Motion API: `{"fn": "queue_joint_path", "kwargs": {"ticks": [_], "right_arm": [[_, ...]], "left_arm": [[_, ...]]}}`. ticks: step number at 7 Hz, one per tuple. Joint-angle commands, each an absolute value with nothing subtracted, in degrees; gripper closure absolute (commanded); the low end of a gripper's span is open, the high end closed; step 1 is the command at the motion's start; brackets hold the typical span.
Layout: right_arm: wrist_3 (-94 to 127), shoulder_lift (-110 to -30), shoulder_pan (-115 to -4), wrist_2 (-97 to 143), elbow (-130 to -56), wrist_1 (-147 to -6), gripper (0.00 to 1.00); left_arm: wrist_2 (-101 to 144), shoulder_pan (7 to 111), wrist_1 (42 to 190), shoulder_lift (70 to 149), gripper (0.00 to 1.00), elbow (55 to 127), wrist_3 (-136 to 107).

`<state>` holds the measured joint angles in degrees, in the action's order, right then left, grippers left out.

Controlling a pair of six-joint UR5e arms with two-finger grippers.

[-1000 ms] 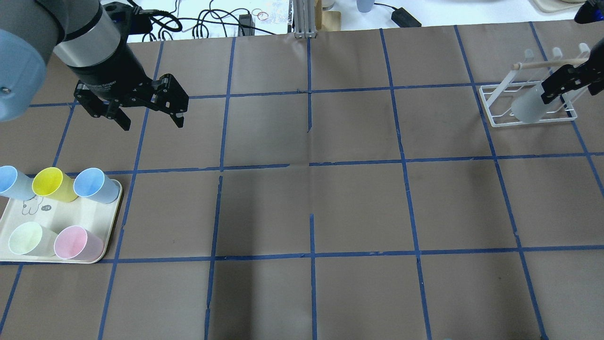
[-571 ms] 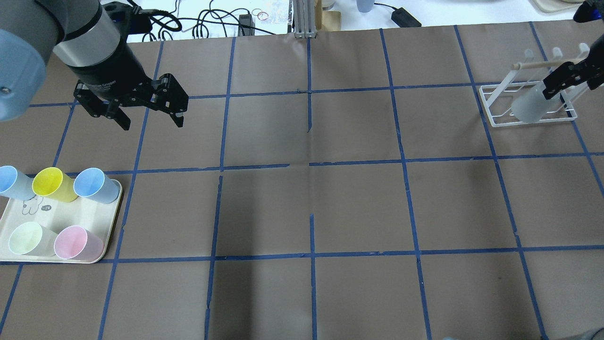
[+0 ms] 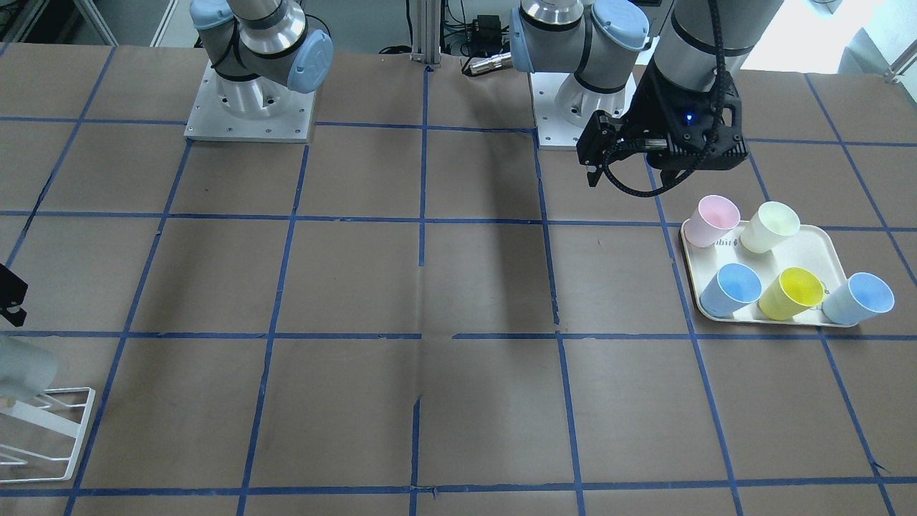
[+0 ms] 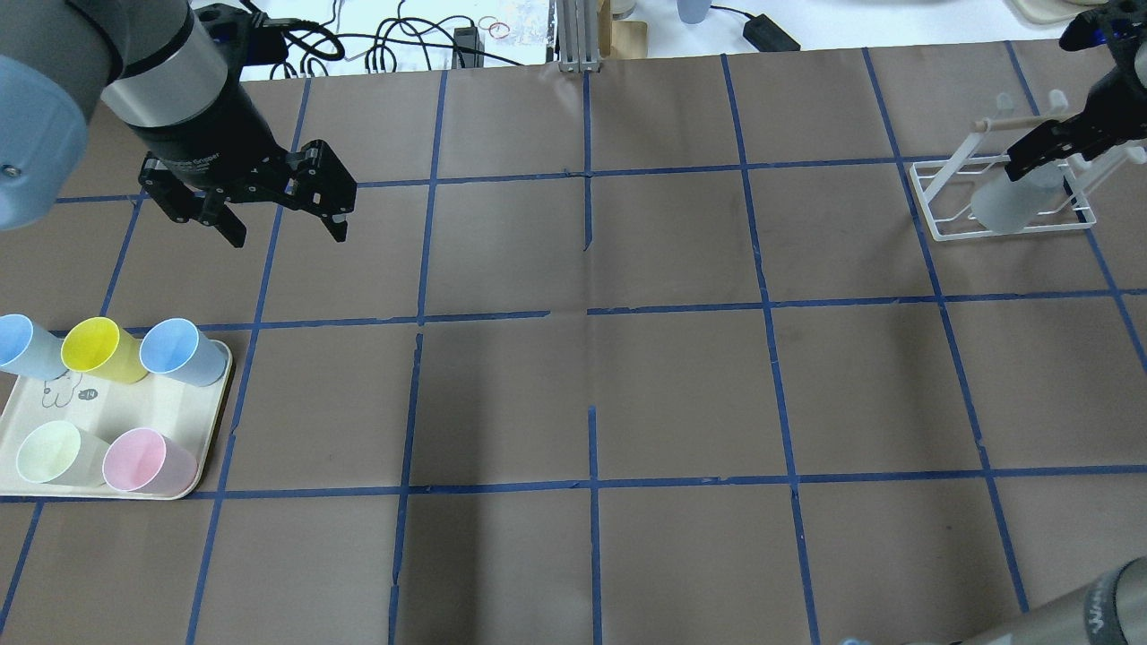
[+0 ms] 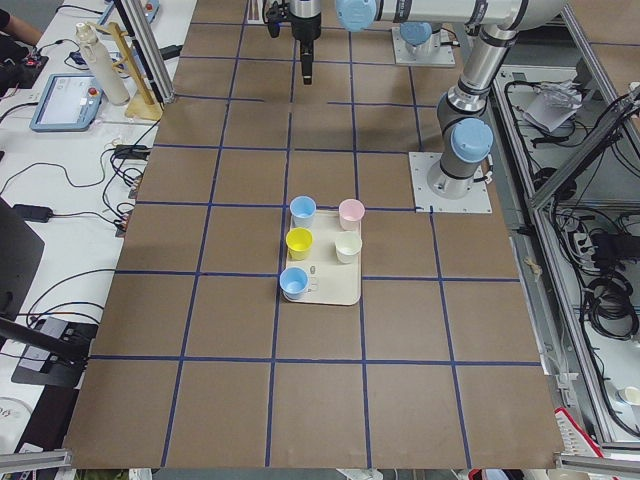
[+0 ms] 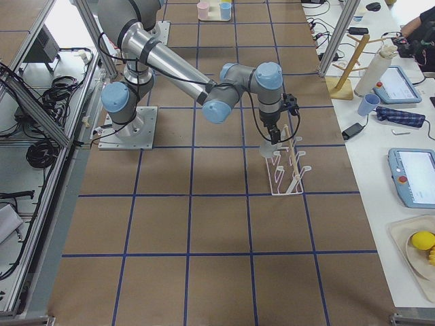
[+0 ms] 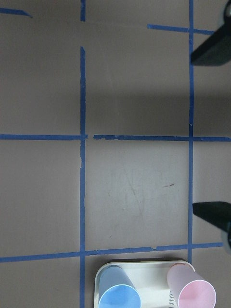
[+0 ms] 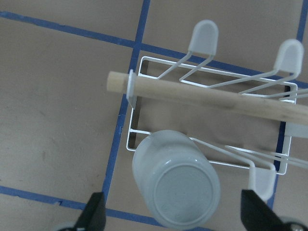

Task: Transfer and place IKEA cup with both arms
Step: 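Lower the right gripper onto the white cup and close on it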

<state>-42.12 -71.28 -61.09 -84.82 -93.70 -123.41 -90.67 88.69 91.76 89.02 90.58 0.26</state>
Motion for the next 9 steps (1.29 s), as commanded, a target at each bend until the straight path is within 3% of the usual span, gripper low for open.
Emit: {"fn": "queue_joint_path", "kwargs": {"ticks": [1,7,9], "right_arm": [[-42.9,-70.0,-61.0,-84.6,-93.8,-124.5,0.00],[-42.8,-67.6,-61.0,-84.7,-94.0,-126.1,0.01],[-42.8,-67.6,-61.0,-84.7,-93.9,-126.1,0.08]], "left_arm": [[-90.7,88.6,91.8,89.0,0.00,90.5,0.3],[-90.7,88.6,91.8,89.1,0.00,90.6,0.3],[-90.7,88.6,91.8,89.1,0.00,90.6,0.3]]}}
